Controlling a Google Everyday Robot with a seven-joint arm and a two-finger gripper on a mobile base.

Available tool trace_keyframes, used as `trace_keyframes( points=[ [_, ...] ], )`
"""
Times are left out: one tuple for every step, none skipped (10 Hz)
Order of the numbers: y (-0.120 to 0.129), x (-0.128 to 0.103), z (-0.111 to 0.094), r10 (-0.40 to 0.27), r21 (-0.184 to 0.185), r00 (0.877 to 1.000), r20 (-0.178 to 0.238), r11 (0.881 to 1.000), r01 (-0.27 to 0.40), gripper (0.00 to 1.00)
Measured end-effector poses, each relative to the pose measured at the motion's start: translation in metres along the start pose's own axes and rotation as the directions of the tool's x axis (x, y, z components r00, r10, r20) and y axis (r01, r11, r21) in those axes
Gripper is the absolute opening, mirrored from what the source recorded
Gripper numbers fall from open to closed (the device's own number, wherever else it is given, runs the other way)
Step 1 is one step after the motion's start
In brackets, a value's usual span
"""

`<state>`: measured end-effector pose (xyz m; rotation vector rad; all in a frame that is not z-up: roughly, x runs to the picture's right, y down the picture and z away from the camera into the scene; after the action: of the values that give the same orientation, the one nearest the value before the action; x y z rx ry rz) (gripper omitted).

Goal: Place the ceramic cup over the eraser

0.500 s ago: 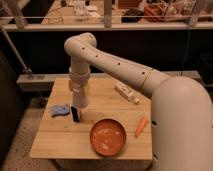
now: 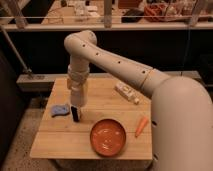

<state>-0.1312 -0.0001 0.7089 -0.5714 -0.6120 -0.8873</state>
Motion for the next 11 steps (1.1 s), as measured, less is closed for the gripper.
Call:
trace_keyframes(
  points=[
    [0.0,-0.001,0.002,-0.001,0.001,1.0,0.016,1.0,0.001,0.09],
    [0.0,-0.002,0.005,-0.001,-0.001,1.0,0.028,1.0,0.001,0.09],
    [0.0,-0.002,0.007,-0.002,-0.003,0.999,0.035,1.0,0.002,0.09],
    [0.0,-0.003,0.01,-0.002,-0.006,0.999,0.043,1.0,0.002,0.09],
    [0.0,-0.003,0.012,-0.005,-0.009,0.999,0.048,1.0,0.005,0.09],
    [-0.001,-0.005,0.015,-0.012,-0.009,0.999,0.05,1.0,0.012,0.09],
    [-0.001,-0.008,0.022,-0.019,-0.01,0.998,0.052,1.0,0.02,0.09],
    [-0.002,-0.01,0.031,-0.025,-0.013,0.998,0.055,1.0,0.025,0.09],
    [-0.001,-0.012,0.037,-0.026,-0.014,0.998,0.059,1.0,0.027,0.09],
    [-0.001,-0.012,0.039,-0.026,-0.013,0.998,0.061,1.0,0.026,0.09],
    [0.0,-0.013,0.043,-0.026,-0.013,0.998,0.066,1.0,0.027,0.09]
  ],
)
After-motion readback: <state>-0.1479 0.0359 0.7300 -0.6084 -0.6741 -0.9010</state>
